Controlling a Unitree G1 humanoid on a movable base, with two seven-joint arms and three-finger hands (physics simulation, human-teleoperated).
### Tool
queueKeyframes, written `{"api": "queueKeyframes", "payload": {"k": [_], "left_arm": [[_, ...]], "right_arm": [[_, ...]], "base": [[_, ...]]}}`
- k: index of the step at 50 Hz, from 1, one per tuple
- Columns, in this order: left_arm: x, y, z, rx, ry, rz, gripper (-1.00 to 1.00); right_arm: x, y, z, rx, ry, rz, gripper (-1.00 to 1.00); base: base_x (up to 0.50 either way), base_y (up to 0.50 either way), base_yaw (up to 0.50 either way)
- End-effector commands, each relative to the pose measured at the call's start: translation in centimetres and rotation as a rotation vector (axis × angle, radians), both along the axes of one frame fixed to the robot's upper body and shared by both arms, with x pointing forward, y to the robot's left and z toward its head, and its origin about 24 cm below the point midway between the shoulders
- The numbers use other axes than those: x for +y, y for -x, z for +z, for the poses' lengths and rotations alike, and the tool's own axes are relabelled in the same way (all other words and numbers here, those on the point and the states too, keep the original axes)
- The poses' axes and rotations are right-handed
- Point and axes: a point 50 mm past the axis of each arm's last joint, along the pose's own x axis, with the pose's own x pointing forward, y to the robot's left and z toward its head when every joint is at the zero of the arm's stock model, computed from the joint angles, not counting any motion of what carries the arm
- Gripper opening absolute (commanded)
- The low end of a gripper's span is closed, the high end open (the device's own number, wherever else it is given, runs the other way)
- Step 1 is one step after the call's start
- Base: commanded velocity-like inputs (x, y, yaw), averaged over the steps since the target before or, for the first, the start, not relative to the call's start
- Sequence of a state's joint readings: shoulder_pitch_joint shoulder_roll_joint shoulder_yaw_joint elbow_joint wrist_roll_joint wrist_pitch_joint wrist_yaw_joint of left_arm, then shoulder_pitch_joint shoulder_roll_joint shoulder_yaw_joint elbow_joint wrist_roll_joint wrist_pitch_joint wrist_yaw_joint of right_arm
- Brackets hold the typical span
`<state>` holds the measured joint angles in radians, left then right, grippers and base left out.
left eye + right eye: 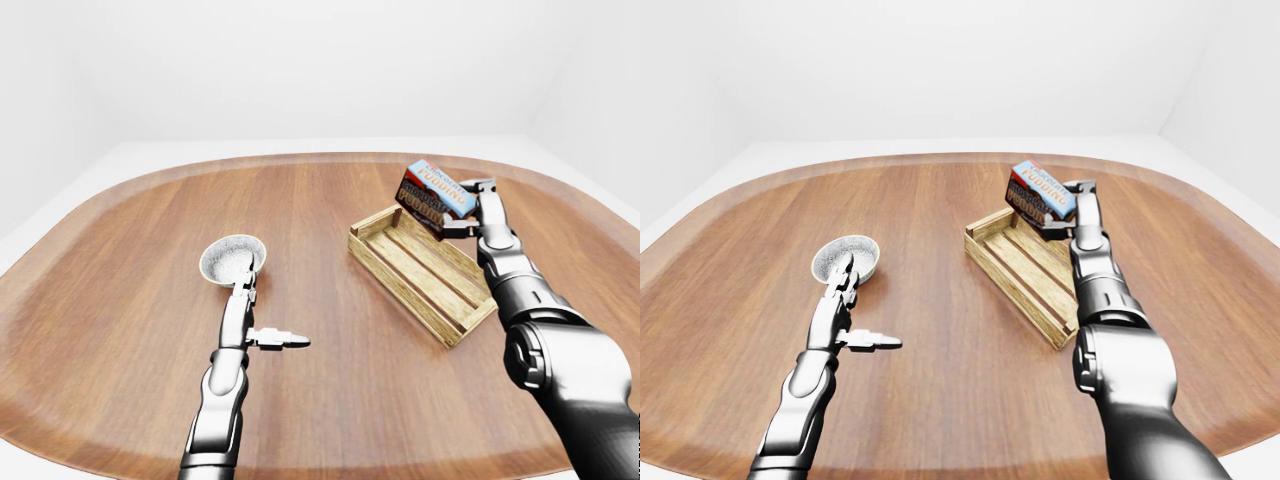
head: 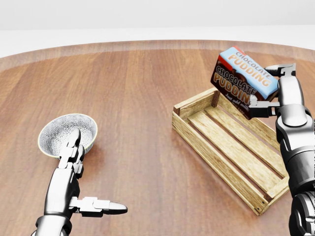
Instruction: Pick up the chocolate pudding and put it in the tray.
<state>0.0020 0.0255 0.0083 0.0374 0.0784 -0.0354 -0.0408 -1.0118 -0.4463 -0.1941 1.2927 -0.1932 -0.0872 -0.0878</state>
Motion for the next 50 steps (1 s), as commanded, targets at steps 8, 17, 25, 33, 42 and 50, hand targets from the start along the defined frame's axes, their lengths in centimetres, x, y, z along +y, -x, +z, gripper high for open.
{"api": "queueKeyframes", "payload": {"k": [8, 17, 25, 33, 42, 50], "left_arm": [[0.2, -0.1, 0.0, 0.019, 0.052, 0.007, 1.0], [0.2, 0.0, 0.0, 0.019, 0.051, 0.004, 1.0], [0.1, 0.0, 0.0, 0.019, 0.049, 0.002, 1.0], [0.1, 0.0, -0.1, 0.02, 0.049, 0.002, 1.0], [0.1, 0.0, -0.1, 0.02, 0.049, 0.002, 1.0], [0.2, -0.1, 0.0, 0.02, 0.05, 0.004, 1.0]], "right_arm": [[-0.2, 1.1, -2.9, 0.025, -0.127, -0.092, -1.0], [-0.5, 1.6, -4.0, 0.059, -0.103, -0.102, -1.0], [-1.2, 2.3, -4.9, 0.08, -0.104, -0.135, -1.0], [-1.4, 2.6, -5.3, 0.091, -0.101, -0.151, -1.0], [-1.7, 2.9, -5.8, 0.104, -0.1, -0.161, -1.0], [-1.7, 3.0, -5.9, 0.108, -0.089, -0.164, -1.0]], "base": [[0.0, 0.0, 0.0], [0.0, 0.0, 0.0], [0.0, 0.0, 0.0], [0.0, 0.0, 0.0], [0.0, 0.0, 0.0], [0.0, 0.0, 0.0]]}}
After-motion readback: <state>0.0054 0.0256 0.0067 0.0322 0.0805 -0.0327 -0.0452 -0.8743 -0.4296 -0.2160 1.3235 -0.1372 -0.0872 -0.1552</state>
